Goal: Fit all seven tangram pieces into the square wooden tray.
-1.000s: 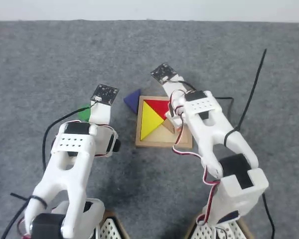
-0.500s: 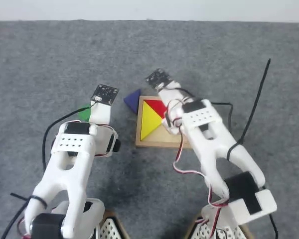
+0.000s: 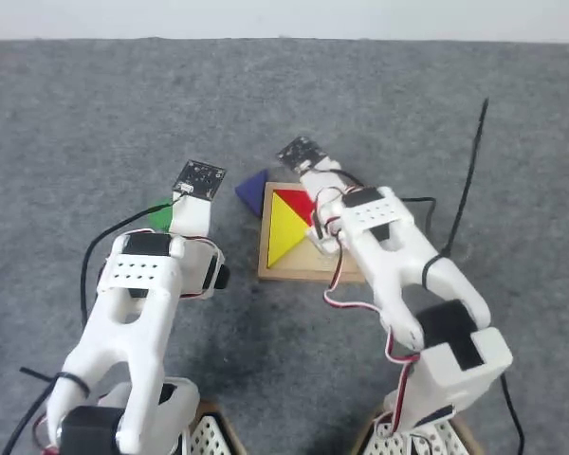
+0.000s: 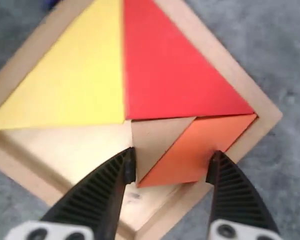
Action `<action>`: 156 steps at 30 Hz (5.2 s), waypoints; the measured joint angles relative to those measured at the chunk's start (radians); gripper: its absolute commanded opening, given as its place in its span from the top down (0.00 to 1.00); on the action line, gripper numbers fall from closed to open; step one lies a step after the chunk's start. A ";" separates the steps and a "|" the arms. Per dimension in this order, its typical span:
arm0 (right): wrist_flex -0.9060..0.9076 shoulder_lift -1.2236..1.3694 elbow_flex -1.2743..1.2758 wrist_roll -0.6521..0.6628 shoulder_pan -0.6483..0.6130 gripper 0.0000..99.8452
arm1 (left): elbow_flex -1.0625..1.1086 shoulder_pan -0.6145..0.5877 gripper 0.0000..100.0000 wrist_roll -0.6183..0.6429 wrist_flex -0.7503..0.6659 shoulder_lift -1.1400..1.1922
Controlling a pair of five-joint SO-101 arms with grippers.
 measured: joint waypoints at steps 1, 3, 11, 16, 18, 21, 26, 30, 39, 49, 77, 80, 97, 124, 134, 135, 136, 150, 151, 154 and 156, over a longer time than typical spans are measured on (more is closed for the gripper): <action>0.000 0.005 -0.005 0.000 0.009 0.77 | 0.000 0.000 0.80 0.000 0.000 0.000; 0.000 0.008 -0.014 0.000 0.032 0.77 | 0.000 0.000 0.80 0.000 0.000 0.000; 0.000 0.021 -0.041 0.000 0.061 0.77 | 0.000 0.000 0.80 0.000 0.000 0.000; 0.002 -0.091 -0.023 -0.025 0.077 0.77 | 0.000 0.000 0.80 0.000 0.000 0.000; 0.002 -0.193 0.028 -0.043 0.080 0.77 | 0.000 0.000 0.80 0.000 0.000 0.000; 0.002 -0.376 0.144 -0.054 0.075 0.77 | 0.000 0.000 0.81 0.000 0.000 0.000; 0.066 -0.674 0.356 -0.055 0.097 0.77 | 0.000 0.000 0.81 0.000 0.000 0.000; 0.152 -0.807 0.456 -0.055 0.193 0.77 | -0.054 -0.043 0.80 -0.009 0.017 0.000; 0.100 -0.875 0.707 -0.044 0.342 0.77 | -0.417 -0.183 0.80 -0.068 0.170 0.135; 0.031 -0.882 0.778 -0.055 0.347 0.77 | -0.882 -0.262 0.80 0.117 0.315 0.634; 0.029 -0.882 0.786 -0.055 0.347 0.77 | -1.138 -0.226 0.75 0.396 0.330 1.079; 0.029 -0.882 0.786 -0.055 0.347 0.77 | -1.189 -0.242 0.75 0.402 0.330 1.115; 0.026 -0.882 0.786 -0.055 0.347 0.77 | -1.456 -0.275 0.99 0.425 0.407 1.244; 0.026 -0.882 0.787 -0.055 0.347 0.77 | -1.820 -0.293 0.76 0.153 0.640 1.438; 0.026 -0.882 0.787 -0.055 0.347 0.77 | -1.818 -0.296 0.84 0.124 0.641 1.470; 0.026 -0.882 0.787 -0.055 0.347 0.77 | -1.804 -0.296 0.84 0.115 0.641 1.465; 0.026 -0.882 0.787 -0.055 0.347 0.77 | -1.781 -0.293 0.84 0.107 0.641 1.456; 0.026 -0.882 0.787 -0.055 0.347 0.77 | -1.386 -0.135 0.87 -0.014 0.641 1.171; 0.026 -0.882 0.787 -0.055 0.347 0.77 | -1.333 -0.109 0.87 -0.023 0.641 1.131; 0.026 -0.882 0.787 -0.055 0.347 0.77 | -1.178 -0.035 0.87 -0.048 0.641 1.017; 0.026 -0.882 0.787 -0.055 0.347 0.77 | -1.088 -0.002 0.87 -0.064 0.641 0.947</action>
